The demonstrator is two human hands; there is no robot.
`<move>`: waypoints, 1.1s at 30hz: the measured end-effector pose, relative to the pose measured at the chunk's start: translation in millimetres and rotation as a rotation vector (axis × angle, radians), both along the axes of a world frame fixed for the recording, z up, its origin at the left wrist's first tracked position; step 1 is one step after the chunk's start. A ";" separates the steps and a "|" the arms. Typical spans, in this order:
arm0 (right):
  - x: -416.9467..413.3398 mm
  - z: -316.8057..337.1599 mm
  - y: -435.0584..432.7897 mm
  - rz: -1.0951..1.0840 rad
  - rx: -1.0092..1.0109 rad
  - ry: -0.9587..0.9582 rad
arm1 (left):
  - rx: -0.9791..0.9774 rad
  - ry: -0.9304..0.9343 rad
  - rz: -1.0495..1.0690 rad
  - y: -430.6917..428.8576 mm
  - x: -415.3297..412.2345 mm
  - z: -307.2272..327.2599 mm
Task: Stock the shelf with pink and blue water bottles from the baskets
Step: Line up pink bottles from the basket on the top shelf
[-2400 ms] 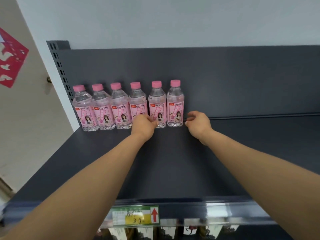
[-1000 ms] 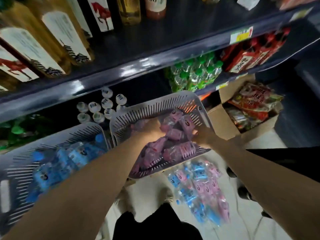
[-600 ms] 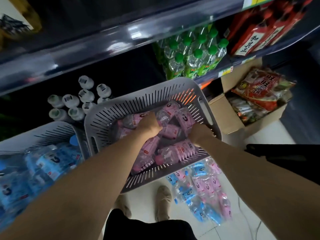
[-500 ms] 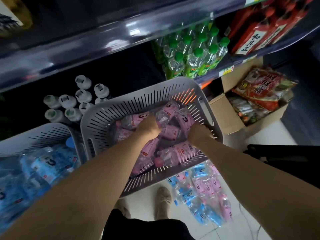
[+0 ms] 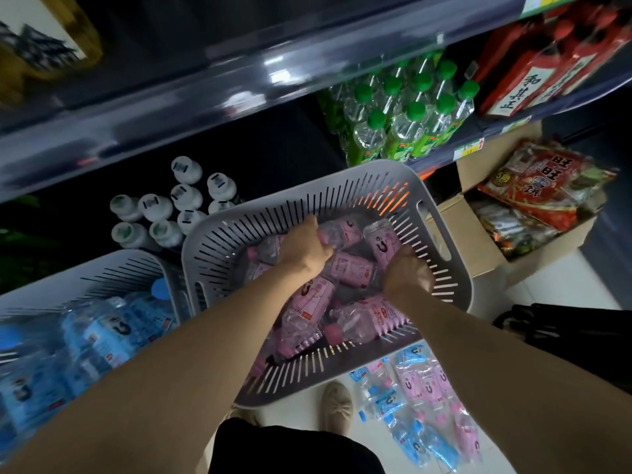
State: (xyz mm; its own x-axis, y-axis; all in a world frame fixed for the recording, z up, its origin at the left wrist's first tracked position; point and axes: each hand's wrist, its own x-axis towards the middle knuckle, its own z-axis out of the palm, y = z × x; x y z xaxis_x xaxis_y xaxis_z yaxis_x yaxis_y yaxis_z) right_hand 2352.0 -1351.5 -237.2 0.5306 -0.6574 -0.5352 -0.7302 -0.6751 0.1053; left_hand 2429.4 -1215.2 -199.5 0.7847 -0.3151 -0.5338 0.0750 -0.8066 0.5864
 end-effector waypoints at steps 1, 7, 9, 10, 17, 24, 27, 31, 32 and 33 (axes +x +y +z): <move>-0.4 0.7 1.1 -0.043 0.032 -0.034 | -0.006 -0.011 0.001 1.3 -1.8 2.5; -4.9 22.5 5.2 -0.062 0.106 -0.081 | -0.066 -0.112 0.000 5.1 -2.7 24.3; -2.8 38.9 8.3 -0.051 0.120 -0.074 | -0.070 -0.146 -0.012 8.4 -2.8 34.7; -2.1 48.1 9.1 -0.035 0.116 -0.070 | -0.071 -0.151 -0.014 9.8 -4.0 40.6; -1.2 126.5 8.5 0.048 0.116 -0.099 | -0.071 -0.181 -0.019 28.8 -8.0 109.2; -1.3 239.6 26.3 0.251 0.086 -0.244 | -0.045 -0.249 -0.027 50.0 -17.3 213.8; -1.3 298.2 36.7 0.379 0.064 -0.342 | -0.080 -0.316 -0.032 61.5 -24.2 270.4; -2.1 387.8 54.2 0.559 -0.013 -0.474 | -0.058 -0.477 0.021 84.5 -33.8 348.3; -2.0 410.3 59.8 0.589 -0.023 -0.511 | -0.056 -0.501 0.043 90.8 -35.9 367.7; -1.8 432.3 66.4 0.620 -0.036 -0.545 | -0.056 -0.528 0.063 97.3 -37.6 386.7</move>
State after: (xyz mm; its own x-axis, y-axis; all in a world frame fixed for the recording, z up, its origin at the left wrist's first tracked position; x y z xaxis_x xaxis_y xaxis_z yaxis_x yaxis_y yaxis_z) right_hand 2350.1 -1285.1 195.1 0.9818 -0.1714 -0.0818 -0.1808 -0.9753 -0.1266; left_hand 2391.8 -1118.0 187.2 0.9603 -0.2753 -0.0450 -0.1945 -0.7765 0.5994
